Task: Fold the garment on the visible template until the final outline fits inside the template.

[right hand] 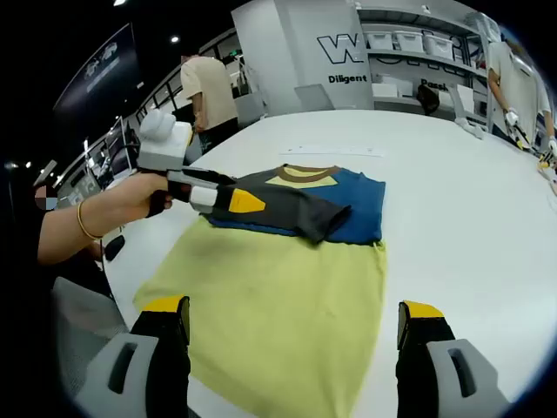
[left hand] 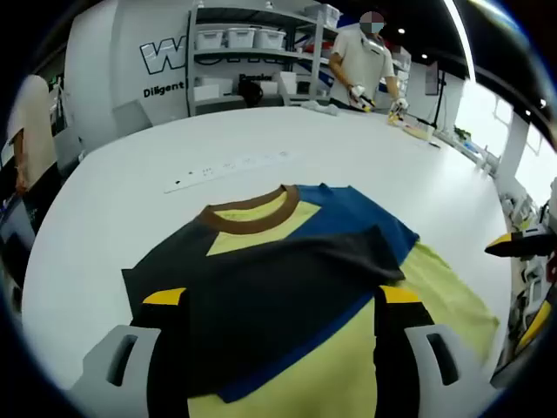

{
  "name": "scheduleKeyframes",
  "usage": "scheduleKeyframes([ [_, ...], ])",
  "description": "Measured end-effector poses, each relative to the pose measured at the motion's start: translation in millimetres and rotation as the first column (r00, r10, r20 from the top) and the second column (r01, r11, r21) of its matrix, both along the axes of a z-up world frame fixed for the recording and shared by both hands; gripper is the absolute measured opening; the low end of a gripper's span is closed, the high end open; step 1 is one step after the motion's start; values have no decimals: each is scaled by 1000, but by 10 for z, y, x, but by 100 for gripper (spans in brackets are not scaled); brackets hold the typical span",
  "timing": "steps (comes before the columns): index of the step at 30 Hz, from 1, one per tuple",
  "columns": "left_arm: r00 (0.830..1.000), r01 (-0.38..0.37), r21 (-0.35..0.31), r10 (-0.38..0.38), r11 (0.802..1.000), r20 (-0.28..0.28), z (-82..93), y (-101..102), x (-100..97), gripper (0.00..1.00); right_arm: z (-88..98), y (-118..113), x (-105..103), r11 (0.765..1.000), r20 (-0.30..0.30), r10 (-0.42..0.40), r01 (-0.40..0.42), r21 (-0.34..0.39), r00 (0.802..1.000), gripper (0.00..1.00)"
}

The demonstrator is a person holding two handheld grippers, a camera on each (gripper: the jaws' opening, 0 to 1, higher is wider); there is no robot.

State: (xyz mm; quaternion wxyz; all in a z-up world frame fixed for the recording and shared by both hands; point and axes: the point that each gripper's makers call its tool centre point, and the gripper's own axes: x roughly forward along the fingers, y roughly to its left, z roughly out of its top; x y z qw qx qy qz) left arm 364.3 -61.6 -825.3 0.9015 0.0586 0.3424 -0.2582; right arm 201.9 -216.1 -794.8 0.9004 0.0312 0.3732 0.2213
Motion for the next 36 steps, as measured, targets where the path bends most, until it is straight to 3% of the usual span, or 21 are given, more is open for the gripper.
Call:
scheduleKeyframes([
  [10,996,-82,21,83,996,-33,-112,364,-75,81,18,60,-27,1000,0,28,-28,-5,1000,99],
  [17,991,-132,70,134,989,-18,-179,640,-94,80,3,76,-64,999,-8,42,-42,-6,999,99],
  [23,986,-162,72,164,984,-14,-210,793,-127,75,25,68,-72,999,-3,45,-45,-7,999,99],
  [27,988,-151,99,151,984,7,-207,852,-143,70,43,61,-65,999,3,44,-44,-8,999,99],
  [30,987,-163,63,163,985,-9,-221,868,-172,68,48,55,-66,999,6,42,-42,-9,999,99],
  [36,986,-165,74,166,984,-12,-257,958,-250,53,67,43,-63,999,11,37,-37,-9,999,99],
])
